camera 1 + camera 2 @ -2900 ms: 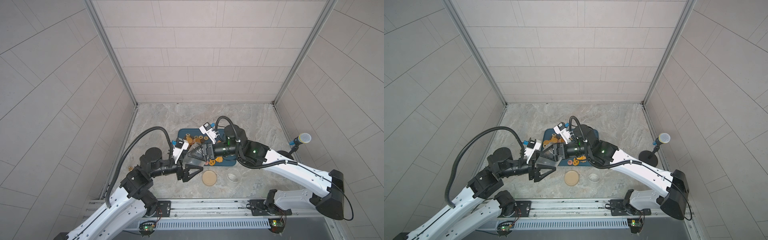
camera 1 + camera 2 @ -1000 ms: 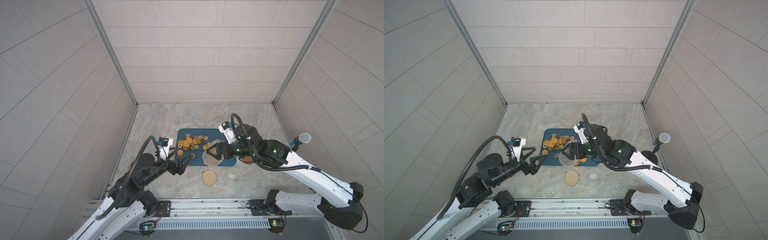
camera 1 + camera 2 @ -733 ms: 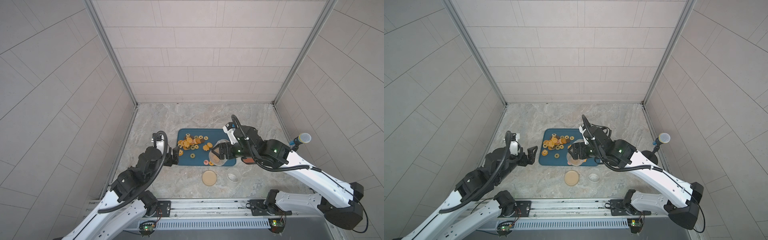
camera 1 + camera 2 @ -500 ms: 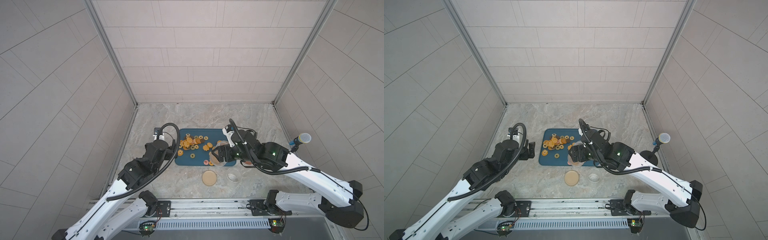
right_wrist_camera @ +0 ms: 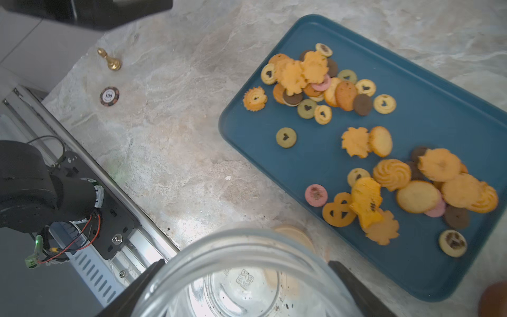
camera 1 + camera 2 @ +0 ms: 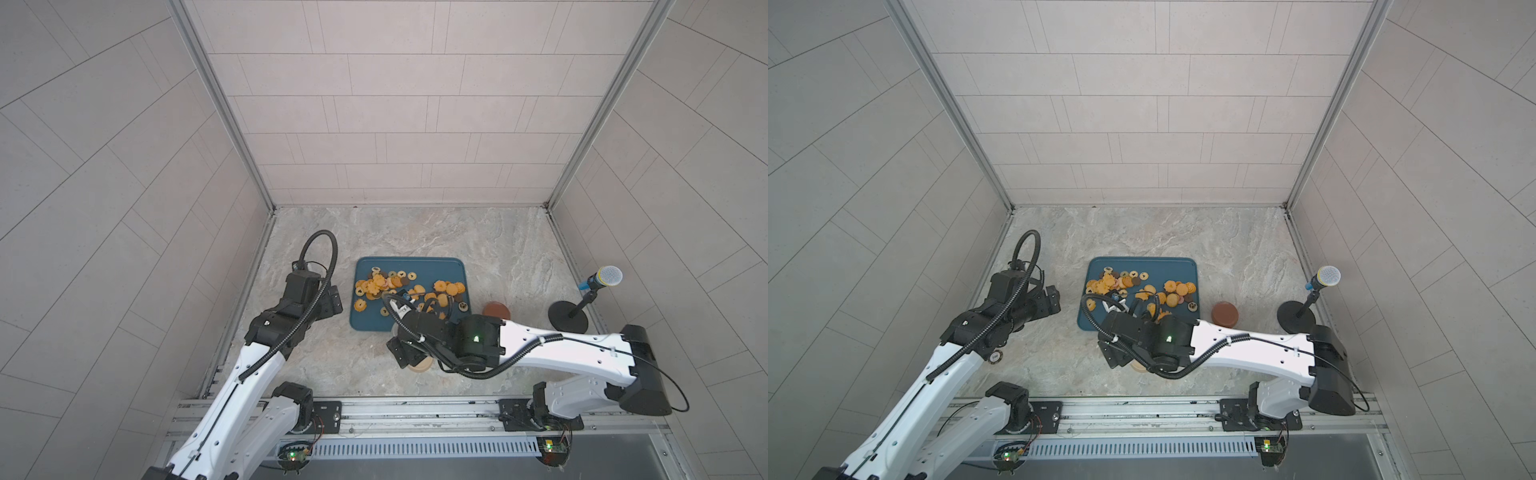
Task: Pour the cookies out of the jar
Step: Place the jar at the center of the board.
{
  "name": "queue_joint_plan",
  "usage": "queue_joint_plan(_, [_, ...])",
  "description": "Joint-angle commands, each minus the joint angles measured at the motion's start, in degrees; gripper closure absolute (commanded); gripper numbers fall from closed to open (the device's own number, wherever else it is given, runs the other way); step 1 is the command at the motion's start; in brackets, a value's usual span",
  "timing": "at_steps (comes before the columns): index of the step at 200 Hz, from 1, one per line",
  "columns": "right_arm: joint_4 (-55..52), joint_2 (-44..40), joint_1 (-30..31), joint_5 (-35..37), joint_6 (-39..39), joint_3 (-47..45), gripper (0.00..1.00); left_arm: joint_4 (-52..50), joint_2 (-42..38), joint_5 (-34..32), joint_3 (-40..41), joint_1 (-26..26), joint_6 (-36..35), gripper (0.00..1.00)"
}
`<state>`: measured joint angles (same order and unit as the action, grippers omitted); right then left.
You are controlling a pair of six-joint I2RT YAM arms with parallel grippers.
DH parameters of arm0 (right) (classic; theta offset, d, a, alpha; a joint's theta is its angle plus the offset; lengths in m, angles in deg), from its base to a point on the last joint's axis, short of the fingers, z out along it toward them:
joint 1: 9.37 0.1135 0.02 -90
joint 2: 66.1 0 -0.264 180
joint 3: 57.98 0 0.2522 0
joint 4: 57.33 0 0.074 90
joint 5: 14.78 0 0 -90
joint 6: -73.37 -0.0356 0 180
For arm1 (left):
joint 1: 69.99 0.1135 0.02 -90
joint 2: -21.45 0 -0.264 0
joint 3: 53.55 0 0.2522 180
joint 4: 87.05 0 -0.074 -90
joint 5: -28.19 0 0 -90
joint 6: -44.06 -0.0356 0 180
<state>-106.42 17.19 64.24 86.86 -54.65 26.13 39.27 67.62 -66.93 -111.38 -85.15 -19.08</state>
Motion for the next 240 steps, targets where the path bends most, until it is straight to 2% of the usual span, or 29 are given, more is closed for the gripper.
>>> queue_joint_plan(1, [6.22, 4.01, 0.87, 1.62, 3.64, 4.48, 1.0, 0.64, -0.27, -0.09, -0.02, 0.3, 0.88, 0.05])
queue_joint_plan(32, [8.33, 9.74, 0.99, -0.5, 5.79, 6.12, 1.0, -1.26, -1.26, -6.21, -0.24, 0.36, 1.88, 0.04])
queue_joint_plan(82, [12.87, 16.72, 0.97, -2.9, 7.43, 6.13, 1.0, -3.42, 0.55, -10.99, -0.9, 0.32, 3.68, 0.04])
queue_joint_plan(131, [12.78, 21.58, 0.92, -2.67, 7.06, 6.9, 1.0, -2.63, 0.15, -9.57, -0.56, 0.35, 3.76, 0.04])
queue_joint_plan(240, [11.84, 22.88, -0.26, -0.57, 6.72, 5.77, 1.0, -1.74, 0.76, -7.28, -0.23, 0.35, 3.22, 0.05])
